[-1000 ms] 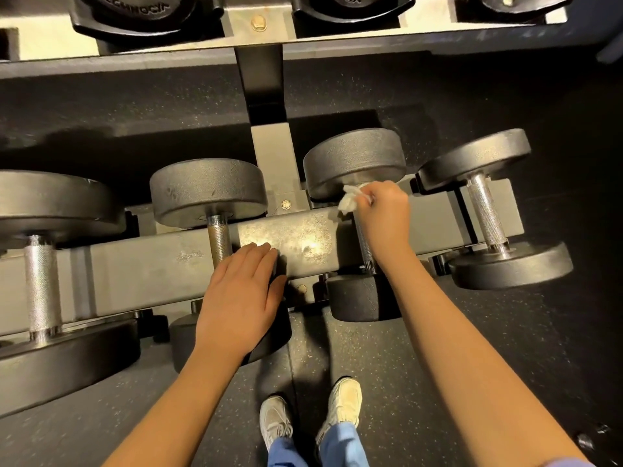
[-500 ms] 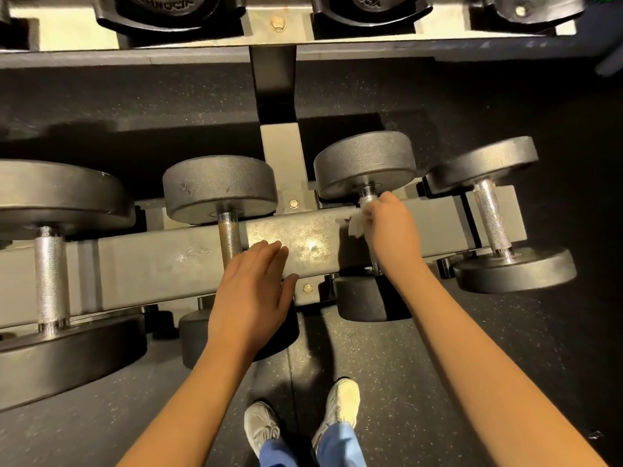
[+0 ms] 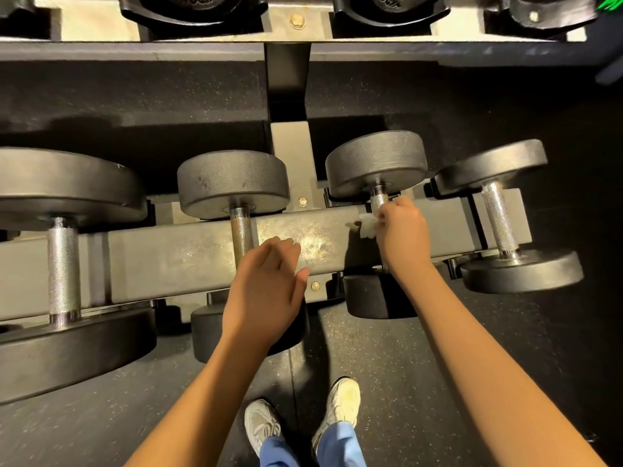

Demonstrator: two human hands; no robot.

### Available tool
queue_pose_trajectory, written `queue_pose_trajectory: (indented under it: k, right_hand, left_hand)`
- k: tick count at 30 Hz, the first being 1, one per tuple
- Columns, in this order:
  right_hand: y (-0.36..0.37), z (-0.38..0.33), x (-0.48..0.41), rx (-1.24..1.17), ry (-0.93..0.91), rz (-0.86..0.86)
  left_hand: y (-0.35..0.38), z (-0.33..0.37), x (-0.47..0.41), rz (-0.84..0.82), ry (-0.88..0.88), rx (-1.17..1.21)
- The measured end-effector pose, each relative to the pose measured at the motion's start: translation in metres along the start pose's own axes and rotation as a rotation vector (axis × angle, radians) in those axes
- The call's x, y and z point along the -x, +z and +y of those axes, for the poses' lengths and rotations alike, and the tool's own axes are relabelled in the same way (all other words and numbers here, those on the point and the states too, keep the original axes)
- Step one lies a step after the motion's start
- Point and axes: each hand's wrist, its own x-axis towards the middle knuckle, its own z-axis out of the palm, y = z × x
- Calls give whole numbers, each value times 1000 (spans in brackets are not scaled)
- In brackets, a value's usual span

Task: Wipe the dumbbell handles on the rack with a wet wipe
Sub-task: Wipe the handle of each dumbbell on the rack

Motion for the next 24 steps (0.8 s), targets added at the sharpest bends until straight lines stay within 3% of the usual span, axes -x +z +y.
queue_pose_trajectory:
  k: [5, 9, 13, 17, 19, 24]
  right_hand:
    - [1, -7, 5, 10, 2, -38]
    - [-6, -21, 35, -300, -55, -74]
    - [-8, -60, 54, -656, 32, -239]
    - [0, -101, 68, -850, -45, -394]
    - [1, -115, 72, -989, -40, -430]
    - [4, -124, 79, -1169, 59, -393]
  left_hand:
    - [-1, -3, 3, 159, 35, 80]
    - [0, -12, 5, 141, 28, 151]
    - [-3, -35, 17, 77, -165, 499]
    - [-14, -46, 21, -68, -310, 878]
    - [-17, -48, 16, -91, -313, 901]
    - [-18, -58, 6, 103, -464, 956]
